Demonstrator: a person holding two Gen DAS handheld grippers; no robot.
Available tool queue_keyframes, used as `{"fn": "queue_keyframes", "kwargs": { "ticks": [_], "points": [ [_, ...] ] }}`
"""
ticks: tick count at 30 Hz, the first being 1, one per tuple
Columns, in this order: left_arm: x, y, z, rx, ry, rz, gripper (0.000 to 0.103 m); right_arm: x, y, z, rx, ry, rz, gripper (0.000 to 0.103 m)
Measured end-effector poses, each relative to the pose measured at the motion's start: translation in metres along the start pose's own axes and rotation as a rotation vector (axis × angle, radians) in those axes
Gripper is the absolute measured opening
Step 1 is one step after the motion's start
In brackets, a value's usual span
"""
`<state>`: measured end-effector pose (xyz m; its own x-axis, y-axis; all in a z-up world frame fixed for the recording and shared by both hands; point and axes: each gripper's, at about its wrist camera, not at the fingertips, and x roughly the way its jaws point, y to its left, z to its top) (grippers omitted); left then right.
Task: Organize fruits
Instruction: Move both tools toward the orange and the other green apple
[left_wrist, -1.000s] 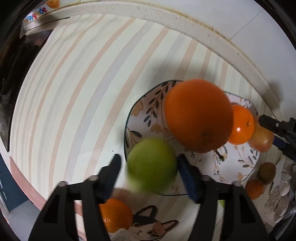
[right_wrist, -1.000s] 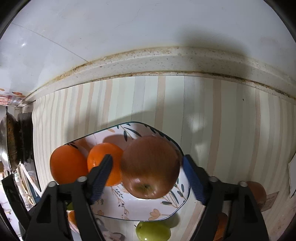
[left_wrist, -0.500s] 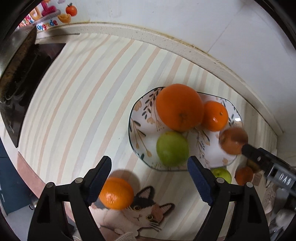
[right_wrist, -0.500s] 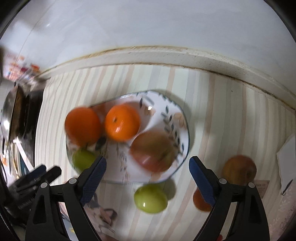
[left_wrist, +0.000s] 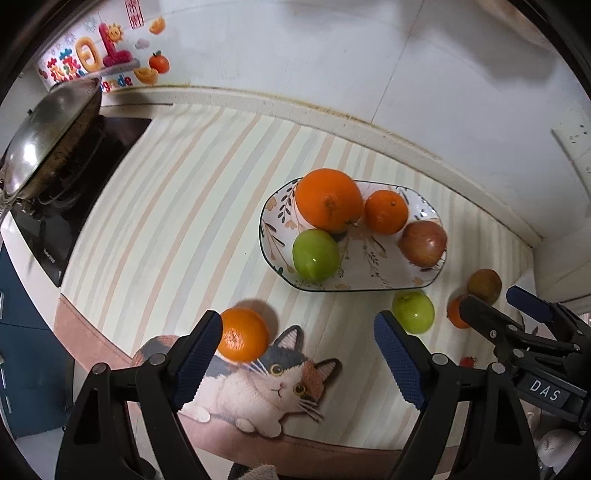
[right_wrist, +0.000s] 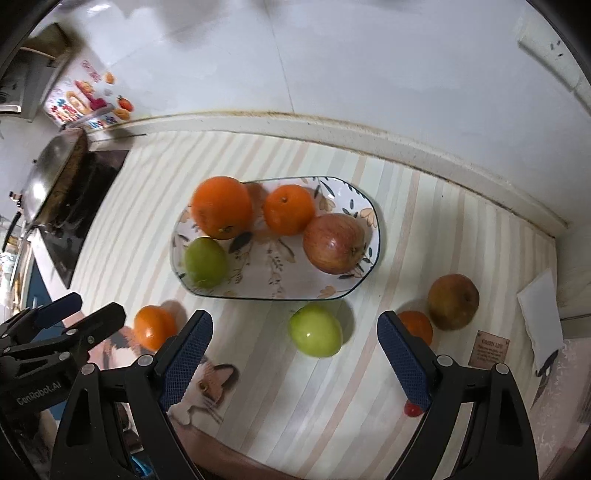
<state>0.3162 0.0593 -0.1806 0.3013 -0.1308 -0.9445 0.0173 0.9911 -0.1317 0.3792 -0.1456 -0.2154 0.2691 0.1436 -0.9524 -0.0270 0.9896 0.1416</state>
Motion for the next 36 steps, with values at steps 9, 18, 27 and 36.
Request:
{"fn": "queue_keyframes", "kwargs": {
  "ticks": [9, 18, 27, 36],
  "points": [
    [-0.045, 0.001, -0.019, -0.007, -0.083, -0.022, 0.084, -0.051, 0.013, -0.024, -0.033, -0.076, 0.001, 0.093],
    [-0.076, -0.003, -0.036, -0.001, -0.124, -0.047, 0.084, -0.092, 0.020, -0.046, -0.036, -0.132, 0.007, 0.093],
    [-0.076, -0.004, -0.040, -0.007, -0.131, -0.042, 0.084, -0.105, 0.019, -0.052, -0.012, -0.164, 0.027, 0.093],
    [-0.017, 0.025, -0.033, -0.074, -0.039, 0.028, 0.084, -0.037, -0.014, -0.033, 0.066, -0.080, 0.035, 0.093]
  ]
}}
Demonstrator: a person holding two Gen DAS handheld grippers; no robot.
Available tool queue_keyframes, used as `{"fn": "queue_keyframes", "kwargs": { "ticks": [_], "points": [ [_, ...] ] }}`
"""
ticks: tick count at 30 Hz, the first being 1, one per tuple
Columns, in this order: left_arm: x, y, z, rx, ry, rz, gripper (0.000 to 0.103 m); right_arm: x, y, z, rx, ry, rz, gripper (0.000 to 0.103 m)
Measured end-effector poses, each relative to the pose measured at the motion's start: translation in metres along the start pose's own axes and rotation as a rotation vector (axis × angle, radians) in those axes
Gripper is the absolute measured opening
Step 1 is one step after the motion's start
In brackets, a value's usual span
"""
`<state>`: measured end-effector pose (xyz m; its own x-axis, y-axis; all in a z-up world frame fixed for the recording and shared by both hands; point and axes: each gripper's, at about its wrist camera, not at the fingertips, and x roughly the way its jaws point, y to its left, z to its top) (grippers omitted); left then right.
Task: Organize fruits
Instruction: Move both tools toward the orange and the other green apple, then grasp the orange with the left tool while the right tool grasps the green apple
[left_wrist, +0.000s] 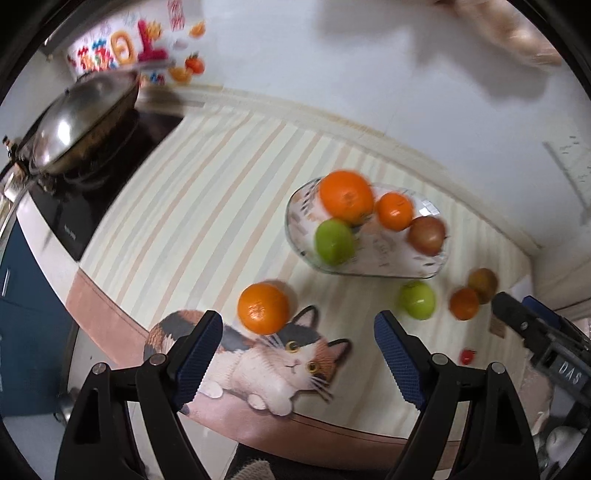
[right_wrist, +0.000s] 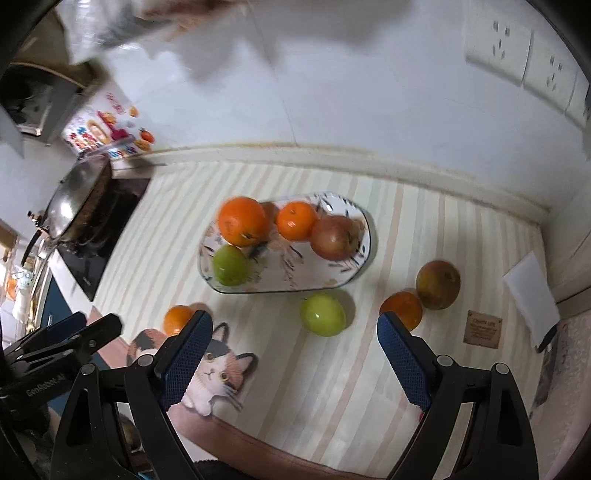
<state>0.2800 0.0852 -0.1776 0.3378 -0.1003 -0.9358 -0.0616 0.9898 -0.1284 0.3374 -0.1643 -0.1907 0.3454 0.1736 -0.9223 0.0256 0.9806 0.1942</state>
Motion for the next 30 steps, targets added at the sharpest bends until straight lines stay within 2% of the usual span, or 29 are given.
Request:
{"fn": "queue_keyframes", "kwargs": {
  "ticks": [4, 12, 16, 20, 21, 22, 23, 25, 30],
  "points": [
    [0.043, 0.015, 0.001, -0.025, 0.092, 0.041, 0.084, 0.048, -0.015, 0.002, 0.027, 0.064, -0.008, 0.093],
    [0.119, 0.022, 0.000, -0.045, 0.266, 0.036, 0.084, 0.135, -0.035, 0.004, 0.080, 0.205, -0.032, 0.093],
    [0.146, 0.021, -0.002, -0.037, 0.321, 0.041, 0.084, 0.167, -0.039, 0.000, 0.091, 0.270, -0.049, 0.091],
    [0.162, 0.020, -0.003, -0.023, 0.339, 0.055, 0.083, 0.187, -0.041, -0.004, 0.094, 0.307, -0.048, 0.082],
    [0.164, 0.020, -0.003, -0.022, 0.333, 0.059, 0.079, 0.190, -0.041, -0.004, 0.093, 0.311, -0.048, 0.076],
    [0.165, 0.021, -0.003, -0.021, 0.328, 0.069, 0.076, 0.192, -0.041, -0.004, 0.092, 0.314, -0.039, 0.074],
    [0.165, 0.022, -0.003, -0.021, 0.319, 0.079, 0.068, 0.195, -0.041, -0.004, 0.095, 0.317, -0.026, 0.071],
    [0.163, 0.025, -0.001, -0.024, 0.300, 0.076, 0.064, 0.197, -0.038, -0.003, 0.081, 0.312, -0.002, 0.063],
    [0.160, 0.024, -0.002, -0.022, 0.273, 0.080, 0.064, 0.198, -0.034, -0.004, 0.034, 0.298, -0.025, 0.062]
  ]
}}
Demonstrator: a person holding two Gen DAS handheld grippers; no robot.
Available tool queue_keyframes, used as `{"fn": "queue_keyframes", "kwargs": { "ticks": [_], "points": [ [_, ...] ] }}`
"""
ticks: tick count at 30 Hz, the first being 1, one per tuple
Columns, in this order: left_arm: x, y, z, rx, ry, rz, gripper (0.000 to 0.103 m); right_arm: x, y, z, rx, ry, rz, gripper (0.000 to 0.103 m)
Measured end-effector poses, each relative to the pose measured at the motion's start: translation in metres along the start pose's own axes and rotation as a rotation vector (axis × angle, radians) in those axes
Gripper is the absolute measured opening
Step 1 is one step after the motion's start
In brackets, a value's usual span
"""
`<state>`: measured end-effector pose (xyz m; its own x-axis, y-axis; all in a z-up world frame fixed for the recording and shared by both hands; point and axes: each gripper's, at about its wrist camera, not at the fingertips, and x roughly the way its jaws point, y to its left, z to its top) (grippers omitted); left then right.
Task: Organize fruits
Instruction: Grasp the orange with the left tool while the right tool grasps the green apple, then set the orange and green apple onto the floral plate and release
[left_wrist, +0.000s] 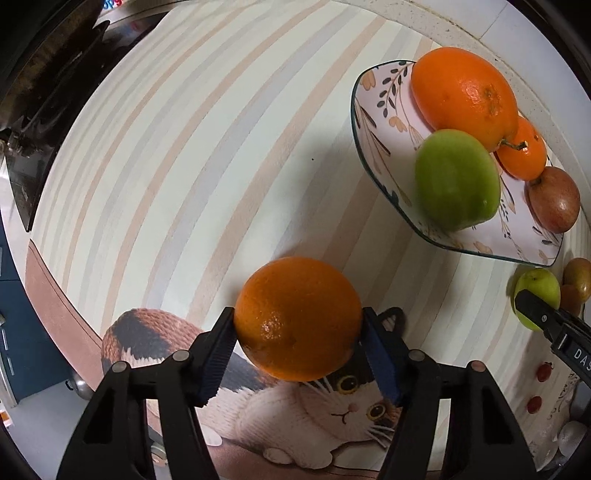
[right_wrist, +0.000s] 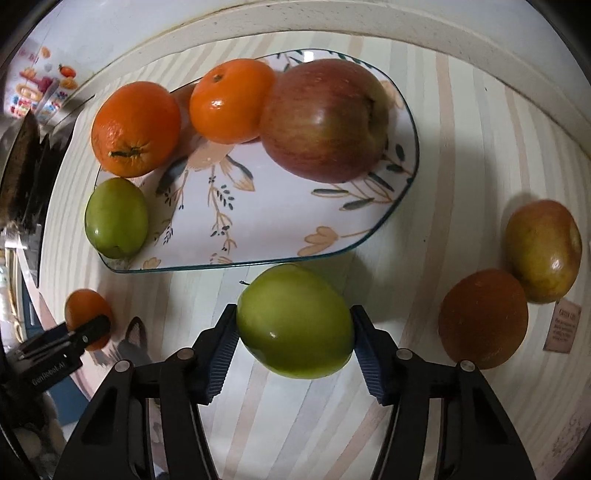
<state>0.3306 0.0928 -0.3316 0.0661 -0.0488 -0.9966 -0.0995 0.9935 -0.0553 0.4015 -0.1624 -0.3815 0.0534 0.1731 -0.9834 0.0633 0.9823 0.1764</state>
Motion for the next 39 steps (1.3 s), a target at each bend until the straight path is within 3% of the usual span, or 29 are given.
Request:
{"fn": "queue_keyframes", "kwargs": {
  "ticks": [5, 10, 14, 17, 25, 32, 34, 35, 36, 39],
  "points": [
    [-0.012, -0.016, -0.009, 0.023, -0.011, -0.032, 0.064, -0.008, -0.001, -0.008, -0.004, -0.017, 0.024, 0.062],
    [-0.047, -0.044, -0.014, 0.065, -0.037, -0.127, 0.064, -0.034, -0.001, -0.014, 0.003, -0.071, 0.073, 0.062],
    [-0.086, -0.080, -0.001, 0.128, -0.078, -0.219, 0.064, -0.056, -0.002, -0.012, 0.001, -0.138, 0.125, 0.062],
    [-0.098, -0.106, 0.025, 0.181, -0.081, -0.244, 0.064, -0.056, -0.004, -0.004, 0.009, -0.166, 0.151, 0.062],
    [-0.065, -0.138, 0.080, 0.281, -0.003, -0.160, 0.064, -0.035, 0.009, 0.015, 0.005, -0.182, 0.180, 0.062],
    [-0.051, -0.149, 0.083, 0.294, 0.031, -0.117, 0.064, -0.022, 0.001, 0.029, 0.040, -0.170, 0.219, 0.063],
    [-0.046, -0.151, 0.085, 0.286, 0.035, -0.107, 0.065, -0.024, 0.001, 0.031, 0.037, -0.165, 0.227, 0.067],
    [-0.045, -0.150, 0.085, 0.281, 0.032, -0.105, 0.065, -0.024, 0.001, 0.033, 0.037, -0.156, 0.213, 0.075],
    [-0.046, -0.148, 0.086, 0.275, 0.027, -0.098, 0.071, -0.026, 0.000, 0.032, 0.039, -0.152, 0.207, 0.084],
    [-0.054, -0.143, 0.086, 0.262, 0.004, -0.119, 0.083, -0.031, -0.007, 0.031, 0.052, -0.140, 0.215, 0.088]
  ]
}}
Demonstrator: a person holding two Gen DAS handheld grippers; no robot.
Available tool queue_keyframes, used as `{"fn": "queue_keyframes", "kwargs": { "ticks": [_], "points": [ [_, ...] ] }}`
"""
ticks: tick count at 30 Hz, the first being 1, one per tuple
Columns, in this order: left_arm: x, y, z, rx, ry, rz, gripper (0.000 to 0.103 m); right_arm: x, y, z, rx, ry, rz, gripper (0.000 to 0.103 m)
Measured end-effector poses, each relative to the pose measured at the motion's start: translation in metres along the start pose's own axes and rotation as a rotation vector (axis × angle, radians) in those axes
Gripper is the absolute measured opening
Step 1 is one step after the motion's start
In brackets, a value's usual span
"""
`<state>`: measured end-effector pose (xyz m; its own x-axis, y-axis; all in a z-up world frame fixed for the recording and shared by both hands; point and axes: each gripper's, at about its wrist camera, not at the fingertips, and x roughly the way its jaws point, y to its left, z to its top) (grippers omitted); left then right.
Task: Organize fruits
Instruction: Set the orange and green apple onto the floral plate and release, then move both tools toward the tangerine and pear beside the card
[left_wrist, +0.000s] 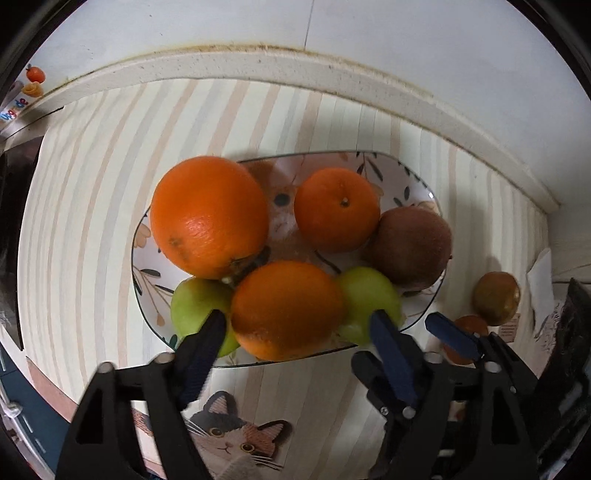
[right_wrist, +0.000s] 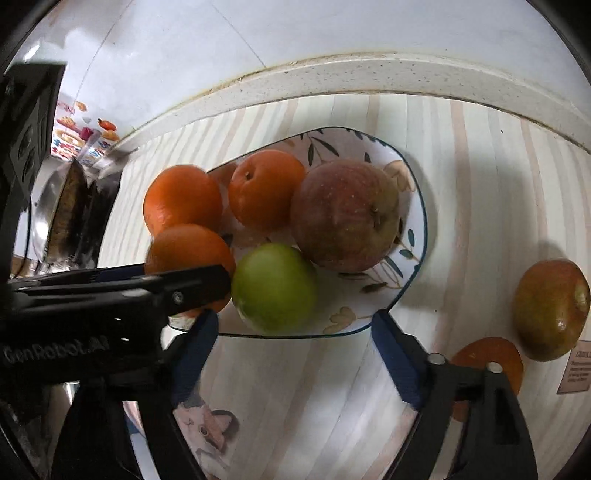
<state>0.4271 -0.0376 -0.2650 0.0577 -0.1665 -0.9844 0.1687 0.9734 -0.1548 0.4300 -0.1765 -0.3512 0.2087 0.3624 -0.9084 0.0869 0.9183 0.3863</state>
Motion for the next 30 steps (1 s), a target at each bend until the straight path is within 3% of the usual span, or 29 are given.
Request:
{"fn": "queue_keyframes", "kwargs": {
  "ticks": [5, 16, 30],
  "points": [
    [-0.021, 0.009, -0.010, -0.028, -0.056, -0.008, 0.083, -0.014, -0.003, -0.002, 0.002, 0.011, -0.020, 0.092],
    [-0.061, 0.048, -0.052, -0.127, -0.189, 0.081, 0.083, -0.058, 0.014, -0.010, -0.076, -0.014, -0.135, 0.092],
    [-0.106, 0.057, -0.109, -0.164, -0.282, 0.069, 0.083, -0.126, 0.053, -0.034, -0.160, -0.116, -0.194, 0.097]
  ]
}}
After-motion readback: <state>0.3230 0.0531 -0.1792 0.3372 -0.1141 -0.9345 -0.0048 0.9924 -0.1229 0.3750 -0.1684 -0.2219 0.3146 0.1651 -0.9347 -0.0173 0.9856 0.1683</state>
